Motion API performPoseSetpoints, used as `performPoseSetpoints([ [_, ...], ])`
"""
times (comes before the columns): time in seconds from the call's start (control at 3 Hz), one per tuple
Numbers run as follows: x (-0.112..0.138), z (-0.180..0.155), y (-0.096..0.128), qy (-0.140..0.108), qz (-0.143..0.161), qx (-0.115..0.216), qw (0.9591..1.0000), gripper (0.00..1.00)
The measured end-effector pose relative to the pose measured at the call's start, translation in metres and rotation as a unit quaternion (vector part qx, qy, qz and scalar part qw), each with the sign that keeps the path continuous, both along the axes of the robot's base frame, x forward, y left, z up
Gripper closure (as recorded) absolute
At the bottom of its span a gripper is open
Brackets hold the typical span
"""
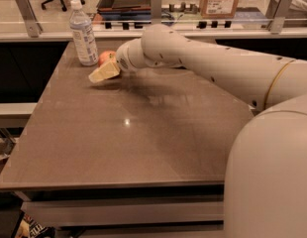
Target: Move apple near blue plastic bottle
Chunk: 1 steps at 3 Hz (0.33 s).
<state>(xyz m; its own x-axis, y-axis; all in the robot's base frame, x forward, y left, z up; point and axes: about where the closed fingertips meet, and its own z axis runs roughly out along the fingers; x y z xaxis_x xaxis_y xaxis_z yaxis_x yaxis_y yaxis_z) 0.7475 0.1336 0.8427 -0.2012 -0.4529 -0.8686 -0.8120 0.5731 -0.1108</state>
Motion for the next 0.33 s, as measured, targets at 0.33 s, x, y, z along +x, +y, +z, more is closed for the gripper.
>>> performPoseSetpoints([
  [0.33,0.0000,0.0000,0.0001,0.000,0.000,0.000,1.0000,0.00],
])
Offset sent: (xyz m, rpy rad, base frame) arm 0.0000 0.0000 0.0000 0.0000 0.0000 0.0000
